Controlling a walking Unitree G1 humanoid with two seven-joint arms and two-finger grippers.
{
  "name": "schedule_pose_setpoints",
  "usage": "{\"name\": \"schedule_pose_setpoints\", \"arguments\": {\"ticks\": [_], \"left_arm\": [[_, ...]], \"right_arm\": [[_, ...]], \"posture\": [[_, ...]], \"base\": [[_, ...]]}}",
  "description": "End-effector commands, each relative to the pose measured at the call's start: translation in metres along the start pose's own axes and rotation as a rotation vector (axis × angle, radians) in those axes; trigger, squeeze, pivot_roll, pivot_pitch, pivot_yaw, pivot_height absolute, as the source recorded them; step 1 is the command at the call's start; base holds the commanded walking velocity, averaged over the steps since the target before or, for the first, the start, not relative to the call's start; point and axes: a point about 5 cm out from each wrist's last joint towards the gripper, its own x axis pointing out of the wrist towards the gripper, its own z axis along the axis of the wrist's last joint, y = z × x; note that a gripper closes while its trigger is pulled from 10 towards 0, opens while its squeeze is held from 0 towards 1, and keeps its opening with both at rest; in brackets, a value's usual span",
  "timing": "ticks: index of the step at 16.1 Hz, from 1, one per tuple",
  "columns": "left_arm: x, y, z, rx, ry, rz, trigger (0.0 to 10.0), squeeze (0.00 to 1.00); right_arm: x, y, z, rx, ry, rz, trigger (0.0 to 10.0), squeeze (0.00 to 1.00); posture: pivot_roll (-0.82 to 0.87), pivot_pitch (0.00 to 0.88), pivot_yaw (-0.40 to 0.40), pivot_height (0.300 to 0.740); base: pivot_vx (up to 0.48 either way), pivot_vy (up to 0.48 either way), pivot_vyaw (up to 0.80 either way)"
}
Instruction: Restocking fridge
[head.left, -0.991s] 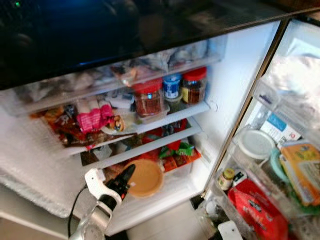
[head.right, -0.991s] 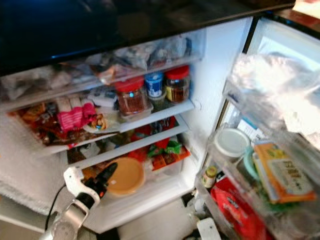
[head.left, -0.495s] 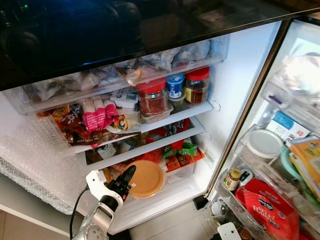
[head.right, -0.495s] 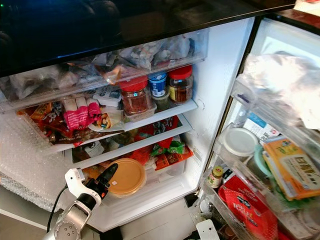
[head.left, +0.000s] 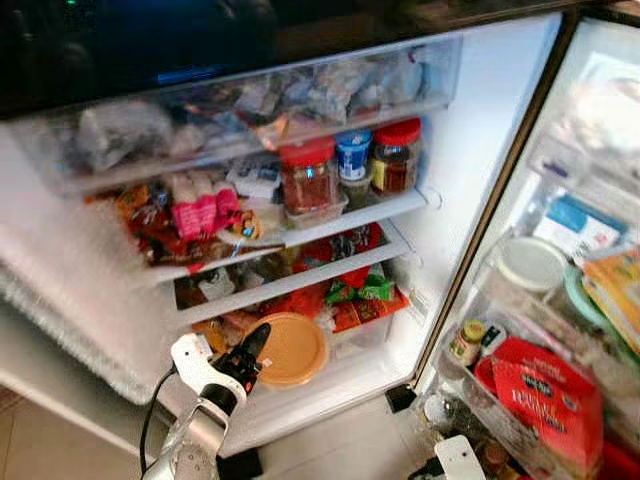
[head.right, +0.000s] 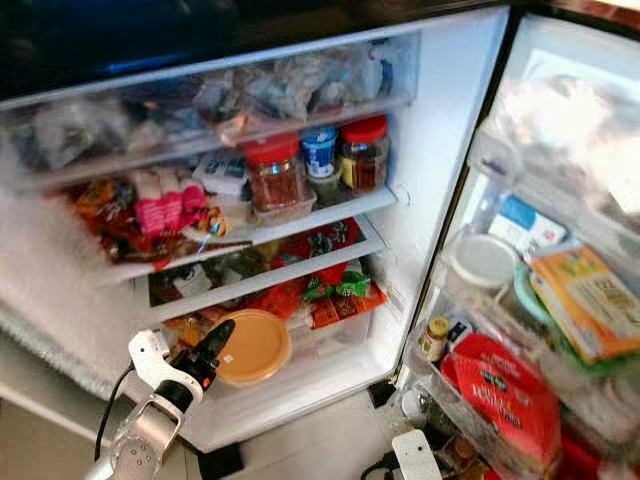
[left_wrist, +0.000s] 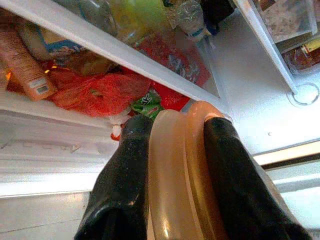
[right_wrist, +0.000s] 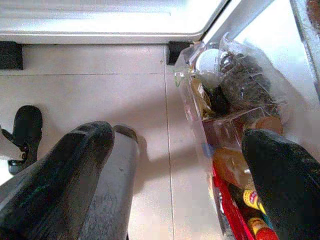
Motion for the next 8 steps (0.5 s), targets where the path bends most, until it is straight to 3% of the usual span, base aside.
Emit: {"name": "schedule_pose_setpoints", "arguments": {"ticks": [1,8], "left_arm": [[0.0005,0.0014,0.0011,-0.004,-0.009,0.014,10.0,0.00],[0.0040,-0.0038,0.0026,-0.004,-0.013,-0.007,10.0,0.00]], "right_arm": [[-0.0033,0.0037,-0.0141,0.002,0.054,0.013,10.0,0.00],[-0.0037,0.0028,-0.0167,0.000,0.071,0.011,10.0,0.00]], "posture": [[-0.19,0.062,0.049,0.670],[-0.18,0.064,0.046,0.670]], "base": [[0.000,0.000,0.00],[0.000,0.000,0.00]]}}
